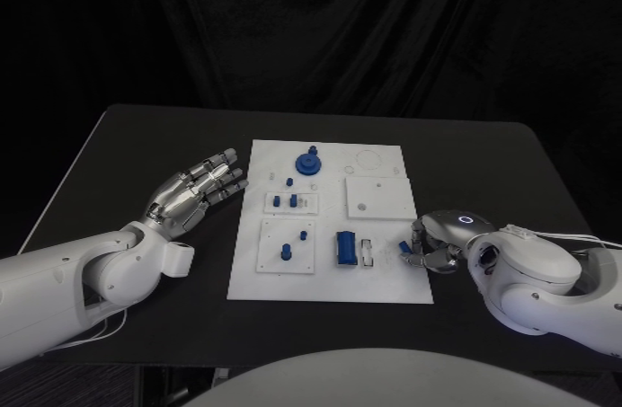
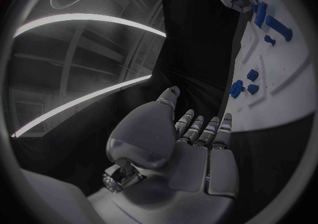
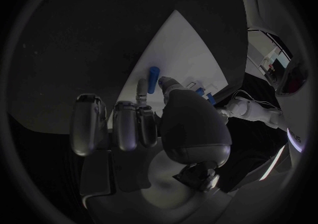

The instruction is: Assemble the parts on the task board

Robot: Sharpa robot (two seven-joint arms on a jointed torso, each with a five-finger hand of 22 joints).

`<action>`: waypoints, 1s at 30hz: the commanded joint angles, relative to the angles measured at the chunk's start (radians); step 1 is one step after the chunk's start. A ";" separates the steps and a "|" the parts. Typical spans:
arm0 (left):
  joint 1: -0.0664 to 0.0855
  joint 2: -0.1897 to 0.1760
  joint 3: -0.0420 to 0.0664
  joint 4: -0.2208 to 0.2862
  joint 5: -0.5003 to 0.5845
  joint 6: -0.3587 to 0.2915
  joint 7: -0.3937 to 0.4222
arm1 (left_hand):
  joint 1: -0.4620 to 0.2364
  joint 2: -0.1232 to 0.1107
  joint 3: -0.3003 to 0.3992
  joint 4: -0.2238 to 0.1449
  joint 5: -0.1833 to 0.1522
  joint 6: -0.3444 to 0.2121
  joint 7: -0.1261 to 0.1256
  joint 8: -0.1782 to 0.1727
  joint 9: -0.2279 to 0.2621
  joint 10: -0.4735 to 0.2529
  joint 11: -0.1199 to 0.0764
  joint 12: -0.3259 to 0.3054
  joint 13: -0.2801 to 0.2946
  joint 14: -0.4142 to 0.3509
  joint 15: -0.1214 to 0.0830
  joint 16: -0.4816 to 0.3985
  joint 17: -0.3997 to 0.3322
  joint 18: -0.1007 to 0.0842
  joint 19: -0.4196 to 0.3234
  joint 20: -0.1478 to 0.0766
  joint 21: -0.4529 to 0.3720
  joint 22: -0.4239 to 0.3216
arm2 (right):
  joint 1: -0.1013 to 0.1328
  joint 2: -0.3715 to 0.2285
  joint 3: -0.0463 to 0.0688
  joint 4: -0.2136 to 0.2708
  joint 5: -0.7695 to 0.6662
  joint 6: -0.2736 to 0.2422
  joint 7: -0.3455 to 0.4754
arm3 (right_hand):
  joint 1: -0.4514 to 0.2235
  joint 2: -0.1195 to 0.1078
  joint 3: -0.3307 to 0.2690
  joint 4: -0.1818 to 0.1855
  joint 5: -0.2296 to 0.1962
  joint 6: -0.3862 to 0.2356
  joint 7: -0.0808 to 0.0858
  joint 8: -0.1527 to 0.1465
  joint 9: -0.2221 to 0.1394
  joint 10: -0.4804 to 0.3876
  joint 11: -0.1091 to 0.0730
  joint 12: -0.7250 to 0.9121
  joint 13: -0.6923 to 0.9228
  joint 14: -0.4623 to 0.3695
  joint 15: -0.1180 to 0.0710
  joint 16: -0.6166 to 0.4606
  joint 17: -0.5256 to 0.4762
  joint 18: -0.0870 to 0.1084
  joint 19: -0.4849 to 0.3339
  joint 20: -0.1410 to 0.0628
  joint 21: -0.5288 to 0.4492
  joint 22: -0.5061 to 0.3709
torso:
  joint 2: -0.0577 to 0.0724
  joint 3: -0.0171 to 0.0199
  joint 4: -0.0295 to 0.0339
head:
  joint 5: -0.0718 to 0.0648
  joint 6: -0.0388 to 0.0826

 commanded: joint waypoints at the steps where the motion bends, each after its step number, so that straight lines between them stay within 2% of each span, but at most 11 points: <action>1: -0.002 0.003 0.001 0.002 0.002 0.013 0.005 | -0.007 -0.001 0.004 0.000 0.006 0.003 0.005 0.006 0.001 0.002 -0.001 0.002 0.001 -0.005 0.004 0.003 0.001 -0.019 0.007 0.001 0.004 -0.001 | -0.002 0.012 0.000 -0.008 -0.008 0.028 0.006 | 0.013 -0.001 0.009 0.001 0.032 -0.002 0.001 -0.014 0.003 0.104 -0.006 0.003 0.263 0.064 -0.004 -0.007 0.042 -0.012 0.035 -0.007 -0.007 0.197 | 0.000 0.0001 0.0002 | 0.002 0.000; 3: -0.002 0.003 0.001 0.002 0.002 0.013 0.005 | -0.007 -0.001 0.004 0.000 0.006 0.003 0.005 0.006 0.001 0.002 -0.001 0.002 0.001 -0.005 0.004 0.003 0.001 -0.019 0.007 0.001 0.004 -0.001 | -0.002 0.022 0.000 -0.015 -0.008 0.034 0.008 | 0.023 -0.003 0.019 0.000 0.077 0.004 0.001 -0.024 0.005 0.104 -0.005 0.003 0.263 0.064 -0.004 -0.008 0.041 -0.012 0.035 -0.006 -0.008 0.197 | 0.000 -0.0001 -0.0005 | 0.004 0.000; 4: -0.002 0.003 0.001 0.002 0.002 0.013 0.006 | -0.007 -0.001 0.004 0.000 0.006 0.003 0.005 0.006 0.001 0.002 -0.001 0.002 0.001 -0.005 0.004 0.003 0.001 -0.019 0.007 0.001 0.004 -0.001 | -0.002 0.027 0.000 -0.019 -0.008 0.036 0.010 | 0.032 -0.005 0.028 -0.002 0.118 0.011 0.000 -0.029 0.007 0.104 -0.006 0.003 0.263 0.064 -0.005 -0.008 0.041 -0.012 0.034 -0.007 -0.009 0.196 | 0.000 -0.0003 -0.0007 | 0.005 0.000; 5: -0.003 0.002 0.001 0.002 0.002 0.013 0.006 | -0.007 -0.001 0.004 0.000 0.006 0.003 0.005 0.006 0.001 0.002 -0.001 0.002 0.001 -0.005 0.004 0.003 0.001 -0.019 0.007 0.001 0.004 -0.001 | -0.002 0.032 0.000 -0.023 -0.008 0.038 0.011 | 0.046 -0.008 0.042 -0.007 0.179 0.018 -0.003 -0.036 0.009 0.104 -0.008 0.003 0.263 0.064 -0.007 -0.009 0.040 -0.011 0.034 -0.008 -0.009 0.196 | 0.000 -0.0003 -0.0008 | 0.005 0.000; 8: -0.003 0.001 0.001 0.003 0.002 0.013 0.005 | -0.007 -0.001 0.004 0.000 0.006 0.003 0.005 0.006 0.001 0.002 -0.001 0.002 0.001 -0.005 0.004 0.003 0.001 -0.019 0.007 0.001 0.004 -0.001 | -0.003 0.042 0.000 -0.032 -0.008 0.043 0.015 | 0.072 -0.016 0.078 -0.017 0.271 0.046 -0.009 -0.048 0.018 0.104 -0.014 0.003 0.263 0.064 -0.011 -0.009 0.040 -0.011 0.034 -0.012 -0.009 0.196 | 0.000 -0.0006 -0.0004 | 0.006 0.000; 9: -0.003 0.001 0.001 0.003 0.002 0.013 0.005 | -0.007 -0.001 0.004 0.000 0.006 0.003 0.005 0.006 0.001 0.002 -0.001 0.002 0.001 -0.005 0.004 0.003 0.001 -0.019 0.007 0.001 0.004 -0.001 | -0.004 0.044 0.000 -0.033 -0.008 0.043 0.015 | 0.073 -0.017 0.080 -0.017 0.274 0.048 -0.009 -0.050 0.019 0.104 -0.015 0.003 0.263 0.064 -0.011 -0.009 0.040 -0.011 0.034 -0.012 -0.009 0.196 | 0.000 -0.0006 -0.0004 | 0.007 0.000; 13: -0.003 0.000 0.001 0.003 0.002 0.013 0.005 | -0.007 -0.001 0.004 0.000 0.006 0.003 0.005 0.006 0.001 0.002 -0.001 0.002 0.001 -0.005 0.004 0.003 0.001 -0.019 0.007 0.001 0.004 -0.001 | -0.006 0.050 0.000 -0.040 -0.008 0.043 0.019 | 0.095 -0.024 0.118 -0.035 0.332 0.075 -0.016 -0.063 0.029 0.104 -0.021 0.003 0.263 0.064 -0.017 -0.010 0.039 -0.012 0.034 -0.017 -0.008 0.197 | 0.001 -0.0005 0.0000 | 0.006 0.000; 19: -0.003 0.001 0.001 0.002 0.002 0.015 0.005 | -0.008 0.000 0.006 -0.001 0.008 0.003 0.006 0.006 0.001 0.001 -0.001 0.002 0.001 -0.006 0.004 0.003 0.001 -0.019 0.007 0.001 0.004 -0.001 | -0.008 0.052 0.000 -0.036 -0.007 -0.002 0.036 | 0.106 -0.025 0.149 -0.052 0.359 0.098 -0.021 -0.071 0.045 0.104 -0.026 0.003 0.263 0.067 -0.021 -0.004 0.054 -0.016 0.042 -0.022 0.013 0.203 | 0.000 0.0002 0.0010 | 0.004 0.000; 21: -0.004 0.002 0.001 0.002 0.002 0.017 0.005 | -0.008 0.000 0.006 -0.001 0.008 0.003 0.006 0.006 0.001 0.001 -0.001 0.002 0.001 -0.006 0.004 0.003 0.001 -0.019 0.007 0.001 0.004 -0.001 | -0.008 0.051 0.000 -0.031 0.009 -0.038 0.050 | 0.099 -0.026 0.155 -0.052 0.358 0.106 -0.022 -0.077 0.050 0.104 -0.027 0.003 0.263 0.069 -0.022 -0.001 0.059 -0.018 0.045 -0.023 0.020 0.205 | 0.001 0.0004 0.0026 | 0.003 0.000; 26: -0.005 0.002 0.001 0.001 0.002 0.017 0.004 | -0.008 0.001 0.007 -0.001 0.008 0.002 0.006 0.005 0.001 0.001 -0.001 0.002 0.001 -0.006 0.004 0.003 0.001 -0.019 0.007 0.001 0.004 -0.002 | -0.008 0.050 0.000 -0.024 0.148 -0.125 0.106 | 0.084 -0.027 0.161 -0.045 0.358 0.113 -0.023 -0.086 0.056 0.104 -0.028 0.003 0.263 0.069 -0.023 -0.001 0.058 -0.018 0.045 -0.025 0.019 0.205 | 0.000 -0.0005 -0.0006 | 0.007 0.000; 30: -0.005 0.001 0.001 0.002 0.002 0.017 0.003 | -0.008 0.001 0.007 -0.001 0.008 0.002 0.006 0.005 0.001 0.001 -0.001 0.002 0.001 -0.006 0.004 0.003 0.001 -0.019 0.007 0.001 0.004 -0.002 | -0.009 0.049 0.001 -0.021 0.279 -0.212 0.185 | 0.069 -0.025 0.166 -0.036 0.367 0.116 -0.023 -0.094 0.061 0.104 -0.028 0.003 0.263 0.069 -0.024 -0.001 0.057 -0.017 0.045 -0.025 0.017 0.204 | 0.001 -0.0004 -0.0024 | 0.011 0.000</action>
